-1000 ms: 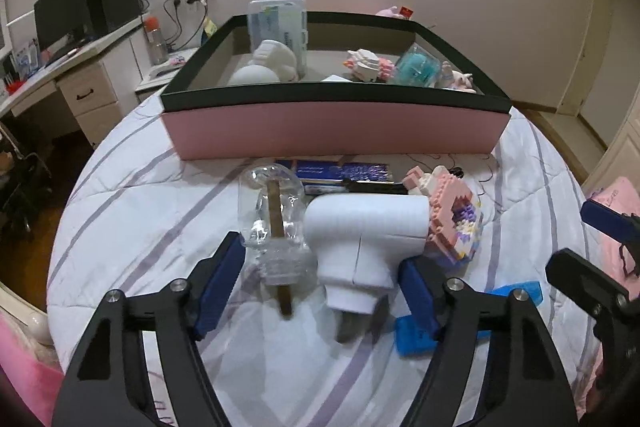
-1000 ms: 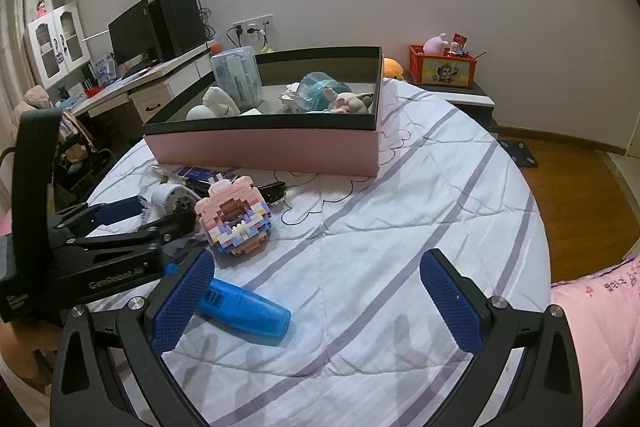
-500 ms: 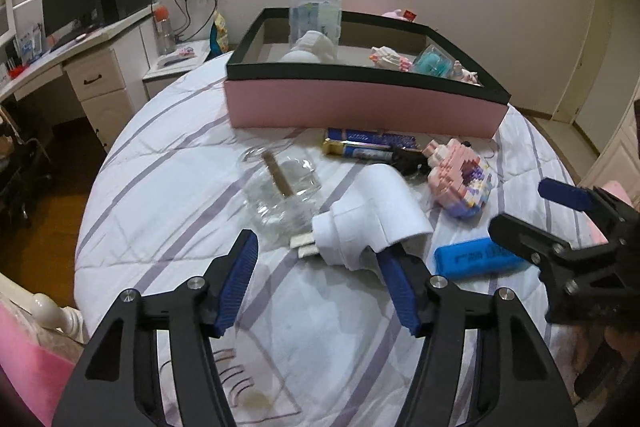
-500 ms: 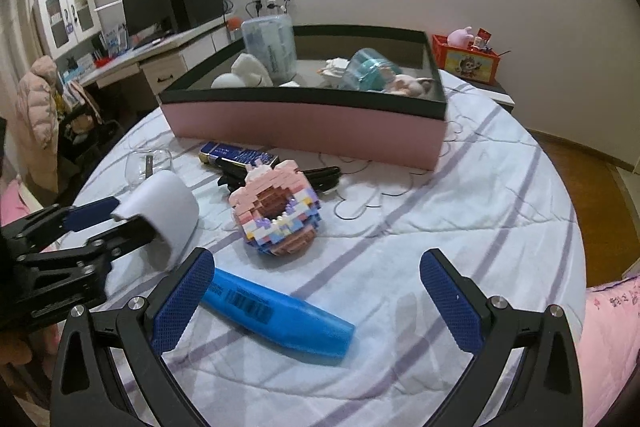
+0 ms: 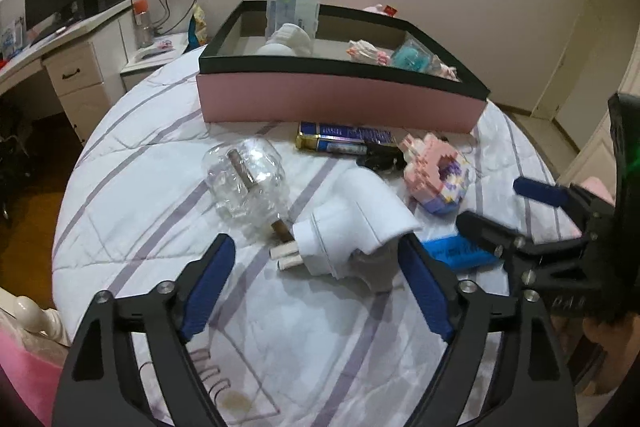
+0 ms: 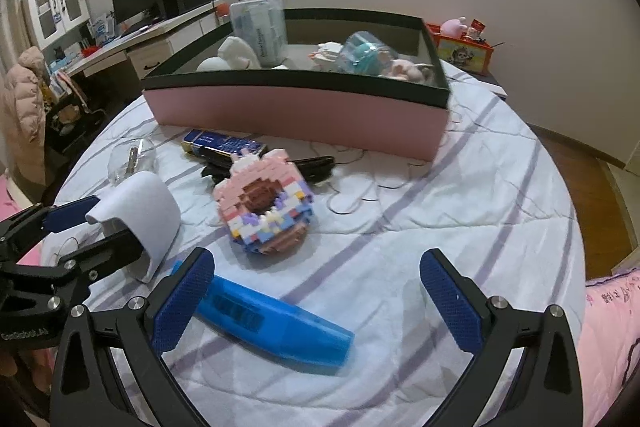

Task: Organize rigid objects
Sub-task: 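Reach the left tool to the large white plug adapter and close on it, then grasp the pink block donut figure with the right tool while the left tool lifts the plug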

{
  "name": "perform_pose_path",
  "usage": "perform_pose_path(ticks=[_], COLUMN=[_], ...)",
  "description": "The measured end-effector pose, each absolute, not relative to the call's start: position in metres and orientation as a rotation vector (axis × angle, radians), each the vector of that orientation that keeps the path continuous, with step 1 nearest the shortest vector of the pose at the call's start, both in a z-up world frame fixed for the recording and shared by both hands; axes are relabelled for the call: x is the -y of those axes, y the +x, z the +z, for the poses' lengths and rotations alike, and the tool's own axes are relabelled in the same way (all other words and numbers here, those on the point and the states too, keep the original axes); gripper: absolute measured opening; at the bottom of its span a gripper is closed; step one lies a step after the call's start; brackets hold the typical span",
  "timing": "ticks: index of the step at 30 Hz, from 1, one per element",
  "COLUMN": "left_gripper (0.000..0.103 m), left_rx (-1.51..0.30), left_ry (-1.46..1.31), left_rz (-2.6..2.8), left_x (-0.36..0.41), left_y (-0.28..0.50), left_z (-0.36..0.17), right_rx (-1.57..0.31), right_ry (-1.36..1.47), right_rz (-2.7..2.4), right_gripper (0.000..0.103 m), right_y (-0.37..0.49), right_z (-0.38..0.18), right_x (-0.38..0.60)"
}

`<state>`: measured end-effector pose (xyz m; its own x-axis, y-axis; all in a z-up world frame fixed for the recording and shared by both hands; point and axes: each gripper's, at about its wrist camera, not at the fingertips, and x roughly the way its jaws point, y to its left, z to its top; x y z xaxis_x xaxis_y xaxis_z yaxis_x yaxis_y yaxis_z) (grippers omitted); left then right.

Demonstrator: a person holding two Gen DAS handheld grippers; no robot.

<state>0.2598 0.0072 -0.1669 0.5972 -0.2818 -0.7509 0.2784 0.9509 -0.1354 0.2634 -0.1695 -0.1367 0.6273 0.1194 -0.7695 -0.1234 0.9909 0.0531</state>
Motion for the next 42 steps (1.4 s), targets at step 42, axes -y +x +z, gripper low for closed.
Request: perform_pose_path(ticks=[42], left_gripper=[0.076], left_rx=[-0.845], left_ry=[0.012], left_rz=[-0.297], left_x=[-0.012], left_y=[0.261], left_z=[-0.170], right_rx=[-0.933], right_ry=[-0.044], right_rz=[0.175], right_gripper=[0.072], right_y=[0.298], right_z=[-0.148], right_x=[0.140])
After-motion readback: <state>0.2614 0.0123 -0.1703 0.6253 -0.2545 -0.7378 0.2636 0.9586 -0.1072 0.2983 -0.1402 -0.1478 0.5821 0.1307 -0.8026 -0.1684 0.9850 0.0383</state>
